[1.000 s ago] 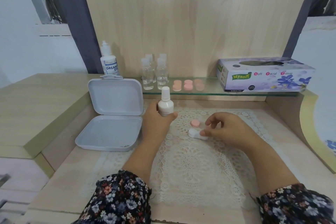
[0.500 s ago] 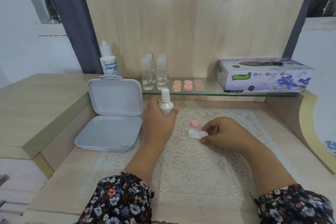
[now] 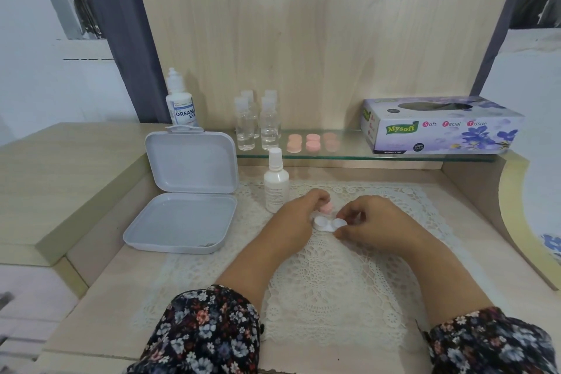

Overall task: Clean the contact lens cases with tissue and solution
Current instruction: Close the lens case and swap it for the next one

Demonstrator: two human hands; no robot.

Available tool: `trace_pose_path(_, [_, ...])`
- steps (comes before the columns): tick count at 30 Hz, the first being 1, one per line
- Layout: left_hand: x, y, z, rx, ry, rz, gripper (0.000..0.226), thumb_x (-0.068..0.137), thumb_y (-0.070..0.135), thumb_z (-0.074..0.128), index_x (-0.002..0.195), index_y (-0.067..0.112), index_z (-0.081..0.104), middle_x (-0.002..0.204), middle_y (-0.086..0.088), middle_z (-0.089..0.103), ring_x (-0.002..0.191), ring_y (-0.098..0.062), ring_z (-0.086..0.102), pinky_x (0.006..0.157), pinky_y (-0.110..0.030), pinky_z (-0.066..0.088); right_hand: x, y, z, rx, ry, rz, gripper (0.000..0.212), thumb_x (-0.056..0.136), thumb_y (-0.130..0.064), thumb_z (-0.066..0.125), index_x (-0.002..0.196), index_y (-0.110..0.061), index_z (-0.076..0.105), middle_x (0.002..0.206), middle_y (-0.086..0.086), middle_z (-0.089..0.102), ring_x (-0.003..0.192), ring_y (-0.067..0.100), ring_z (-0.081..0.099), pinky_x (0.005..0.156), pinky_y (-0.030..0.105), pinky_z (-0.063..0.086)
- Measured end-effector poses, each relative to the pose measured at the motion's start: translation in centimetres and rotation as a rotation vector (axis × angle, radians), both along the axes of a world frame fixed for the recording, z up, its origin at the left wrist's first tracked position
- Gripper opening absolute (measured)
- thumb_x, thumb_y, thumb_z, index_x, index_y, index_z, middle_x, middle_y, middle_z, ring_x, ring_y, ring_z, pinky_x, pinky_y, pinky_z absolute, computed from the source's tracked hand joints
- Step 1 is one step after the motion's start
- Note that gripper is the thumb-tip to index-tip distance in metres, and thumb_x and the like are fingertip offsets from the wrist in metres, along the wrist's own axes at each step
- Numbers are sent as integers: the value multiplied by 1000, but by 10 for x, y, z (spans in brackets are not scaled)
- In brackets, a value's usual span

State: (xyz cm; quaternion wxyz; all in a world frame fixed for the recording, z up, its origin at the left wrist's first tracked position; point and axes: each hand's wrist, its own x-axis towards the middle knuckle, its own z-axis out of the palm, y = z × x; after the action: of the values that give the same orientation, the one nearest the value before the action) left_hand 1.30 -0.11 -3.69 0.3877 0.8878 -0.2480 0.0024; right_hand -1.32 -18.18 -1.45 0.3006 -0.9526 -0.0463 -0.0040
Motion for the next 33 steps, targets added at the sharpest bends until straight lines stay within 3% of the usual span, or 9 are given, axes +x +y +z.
trace_pose_path(6, [1,0,0,94,-65,55,46,91,-6,40,127,19,52,130,1,58,118,-15,54,101,-34,45,-1,1,2,1,1,4,16,73,-34,78,87,-30,72,82,-15,63,72,3,59,64,21,47])
trace_pose_path(12, [-1,2,0,127,-181,126,16,94,6,51,107,13,55,105,-2,62,95,-18,57,86,-37,49,-2,1,2,20,12,0,14,74,-33,78,86,-32,71,81,-15,63,71,1,58,61,17,41])
trace_pose_path(23, [0,3,-3,281,-268,139,21,93,2,49,108,15,57,96,-7,58,83,-20,54,73,-40,52,-3,2,4,20,17,-1,15,75,-30,78,89,-28,72,84,-14,63,72,2,59,61,17,41])
trace_pose_path(26, [-3,1,1,215,-297,141,22,95,4,49,113,15,54,100,-4,61,89,-20,53,77,-40,50,-3,2,4,22,15,0,14,75,-30,78,88,-28,72,83,-13,63,70,3,58,60,17,40])
trace_pose_path(30, [-9,-4,8,38,-174,130,19,97,15,51,114,16,58,113,-1,62,103,-15,56,91,-33,48,-3,3,4,30,18,3,13,75,-30,78,87,-30,71,81,-12,63,68,2,59,58,15,39])
trace_pose_path(33, [-12,-8,7,66,-121,110,23,95,14,54,116,18,59,116,0,60,106,-15,56,94,-32,47,-2,2,3,27,21,1,15,75,-31,79,87,-31,70,81,-14,63,68,1,58,57,13,37])
